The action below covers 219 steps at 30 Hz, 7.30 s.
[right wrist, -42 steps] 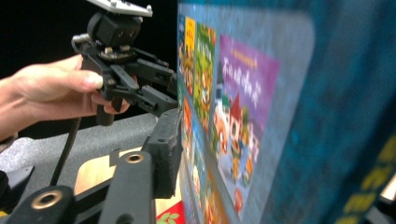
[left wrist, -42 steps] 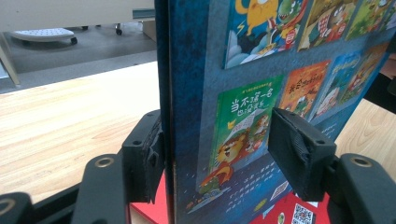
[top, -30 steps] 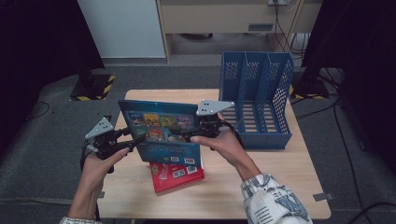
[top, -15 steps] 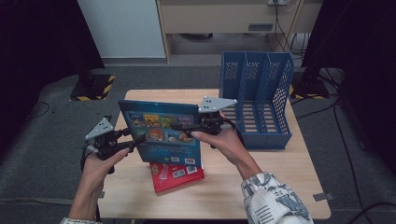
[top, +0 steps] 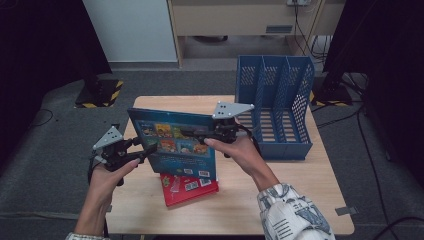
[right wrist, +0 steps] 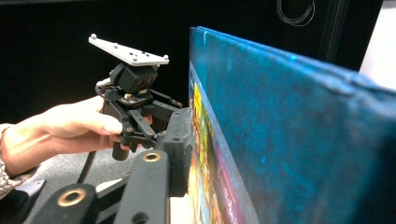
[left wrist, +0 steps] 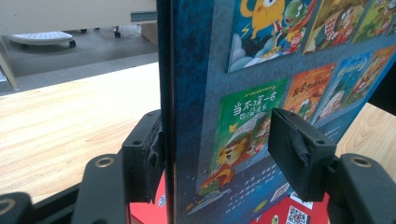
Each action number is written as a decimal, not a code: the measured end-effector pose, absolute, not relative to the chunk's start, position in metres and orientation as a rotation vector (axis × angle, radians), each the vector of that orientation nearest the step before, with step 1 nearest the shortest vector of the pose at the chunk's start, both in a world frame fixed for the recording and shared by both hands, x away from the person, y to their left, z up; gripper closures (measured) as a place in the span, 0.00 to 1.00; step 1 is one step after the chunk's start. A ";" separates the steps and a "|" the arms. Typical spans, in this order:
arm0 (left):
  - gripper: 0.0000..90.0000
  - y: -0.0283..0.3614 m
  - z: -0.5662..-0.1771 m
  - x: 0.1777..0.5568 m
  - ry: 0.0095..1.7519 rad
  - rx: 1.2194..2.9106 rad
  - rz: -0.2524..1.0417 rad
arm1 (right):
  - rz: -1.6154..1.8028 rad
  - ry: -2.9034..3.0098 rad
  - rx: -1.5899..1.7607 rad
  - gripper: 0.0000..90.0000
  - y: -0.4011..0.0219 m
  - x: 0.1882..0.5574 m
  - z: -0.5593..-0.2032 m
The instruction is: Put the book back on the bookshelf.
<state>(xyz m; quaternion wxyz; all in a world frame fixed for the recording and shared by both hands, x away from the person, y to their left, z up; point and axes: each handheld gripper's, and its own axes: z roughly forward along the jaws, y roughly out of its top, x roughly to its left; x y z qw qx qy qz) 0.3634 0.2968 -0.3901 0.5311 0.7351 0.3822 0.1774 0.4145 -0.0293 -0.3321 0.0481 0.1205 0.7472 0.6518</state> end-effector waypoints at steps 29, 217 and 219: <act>0.13 0.307 -0.429 0.344 1.032 1.791 0.572 | 1.967 2.251 0.417 0.92 -0.027 0.408 -0.329; 0.06 0.340 -0.504 0.355 1.291 1.919 0.582 | 1.465 1.572 1.151 0.93 -0.192 0.440 -0.250; 0.06 0.340 -0.504 0.355 1.291 1.918 0.581 | 1.458 1.560 1.158 0.93 -0.191 0.445 -0.251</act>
